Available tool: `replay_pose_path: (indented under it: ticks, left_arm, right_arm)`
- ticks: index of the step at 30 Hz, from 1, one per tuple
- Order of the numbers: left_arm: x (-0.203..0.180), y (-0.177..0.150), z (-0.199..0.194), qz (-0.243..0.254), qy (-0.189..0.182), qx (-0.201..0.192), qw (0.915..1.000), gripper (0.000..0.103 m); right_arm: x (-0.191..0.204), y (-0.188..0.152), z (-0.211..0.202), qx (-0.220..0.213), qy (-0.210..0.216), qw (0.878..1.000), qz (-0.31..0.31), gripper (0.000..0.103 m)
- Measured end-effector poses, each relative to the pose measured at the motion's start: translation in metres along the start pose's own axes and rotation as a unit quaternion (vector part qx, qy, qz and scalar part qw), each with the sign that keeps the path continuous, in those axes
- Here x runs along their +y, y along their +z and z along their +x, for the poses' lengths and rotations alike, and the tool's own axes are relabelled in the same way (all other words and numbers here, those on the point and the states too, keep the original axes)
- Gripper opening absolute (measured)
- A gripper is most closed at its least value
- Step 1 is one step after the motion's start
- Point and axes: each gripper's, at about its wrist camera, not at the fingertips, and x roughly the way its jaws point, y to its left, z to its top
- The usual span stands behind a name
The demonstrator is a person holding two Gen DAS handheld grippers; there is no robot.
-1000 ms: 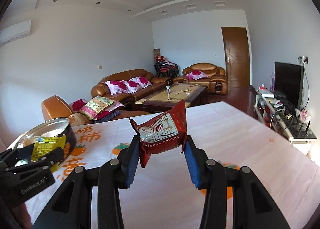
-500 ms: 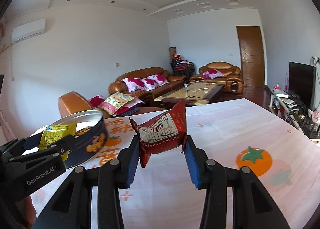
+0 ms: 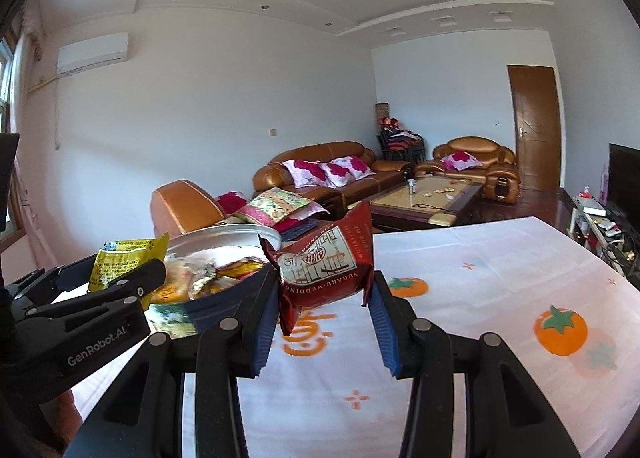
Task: Organize snacks
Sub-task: 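Lift and carry the yellow packet and red packet toward the tin, then lower both packets into the tin and open both tools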
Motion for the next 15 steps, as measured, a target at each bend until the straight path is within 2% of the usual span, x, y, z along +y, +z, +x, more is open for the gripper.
replay_pose_path:
  ticks: [15]
  left_arm:
    - [0.05, 0.005, 0.02, -0.027, 0.019, 0.009, 0.9994, 0.103]
  right_arm:
    - [0.049, 0.013, 0.023, -0.006, 0.041, 0.999, -0.016, 0.046]
